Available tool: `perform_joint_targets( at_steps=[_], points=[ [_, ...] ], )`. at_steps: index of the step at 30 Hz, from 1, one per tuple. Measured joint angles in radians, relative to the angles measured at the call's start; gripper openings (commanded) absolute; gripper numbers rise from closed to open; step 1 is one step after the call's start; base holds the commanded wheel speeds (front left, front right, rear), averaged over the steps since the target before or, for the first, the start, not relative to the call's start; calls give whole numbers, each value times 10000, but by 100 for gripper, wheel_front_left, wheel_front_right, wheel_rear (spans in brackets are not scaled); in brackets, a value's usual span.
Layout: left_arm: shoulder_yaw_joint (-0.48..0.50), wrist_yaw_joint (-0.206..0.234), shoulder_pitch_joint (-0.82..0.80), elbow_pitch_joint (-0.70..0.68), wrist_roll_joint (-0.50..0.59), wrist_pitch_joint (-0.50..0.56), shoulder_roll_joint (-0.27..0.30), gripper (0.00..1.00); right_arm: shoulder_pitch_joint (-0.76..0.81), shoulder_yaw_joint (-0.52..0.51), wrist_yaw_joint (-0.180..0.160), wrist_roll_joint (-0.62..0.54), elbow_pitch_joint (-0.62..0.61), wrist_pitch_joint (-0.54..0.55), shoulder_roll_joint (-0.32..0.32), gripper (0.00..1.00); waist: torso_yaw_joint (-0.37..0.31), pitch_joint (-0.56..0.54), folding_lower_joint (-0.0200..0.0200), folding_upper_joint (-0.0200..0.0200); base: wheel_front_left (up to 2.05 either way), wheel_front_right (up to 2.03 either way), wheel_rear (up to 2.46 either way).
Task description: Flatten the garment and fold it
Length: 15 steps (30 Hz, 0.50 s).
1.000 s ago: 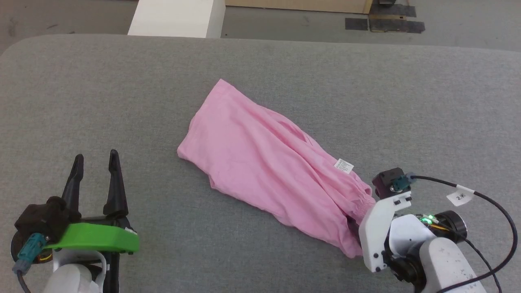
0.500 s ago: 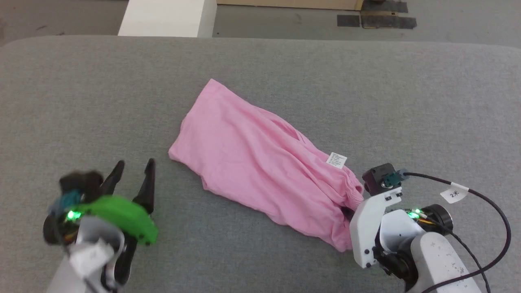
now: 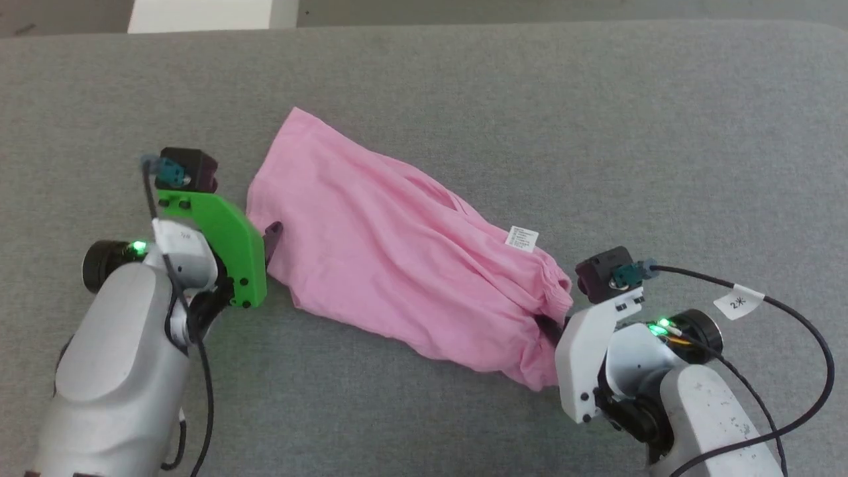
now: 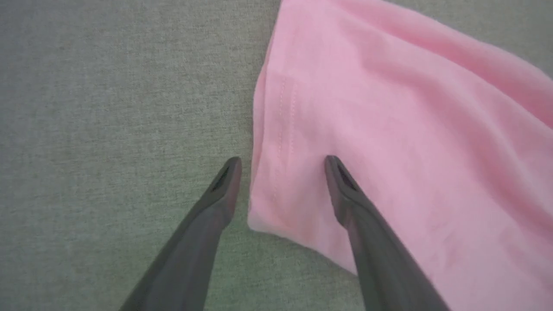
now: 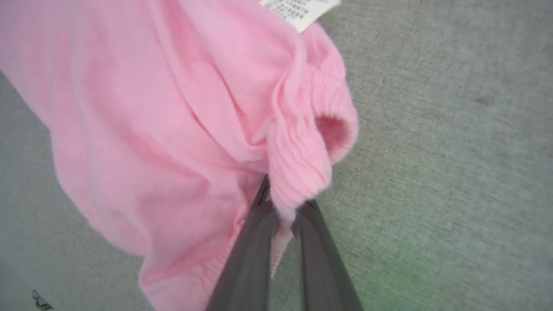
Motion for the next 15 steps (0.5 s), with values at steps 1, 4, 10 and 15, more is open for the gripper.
perform_joint_targets(
  at_steps=[1, 4, 10, 15],
  points=[
    [-90, -19, -133, 163, 31, 263, 25, 100, -38, 19, 0, 23, -33, 0, 10, 0, -45, 73, 0, 0, 0, 0, 0],
    [-268, -42, -341, 518, 27, 834, 84, 100, -126, 81, 2, 67, -94, -4, 27, 0, -174, 243, 0, 0, 0, 0, 0],
    [-194, -259, -523, 748, -345, 1434, 196, 0, -226, 82, 33, 104, -107, -130, 81, 0, -359, 442, 0, 0, 0, 0, 0],
    [38, -282, -446, 840, -750, 1164, 84, 0, -226, -10, 42, 146, -21, -194, 105, 0, -270, 336, 0, 0, 0, 0, 0]
  ],
)
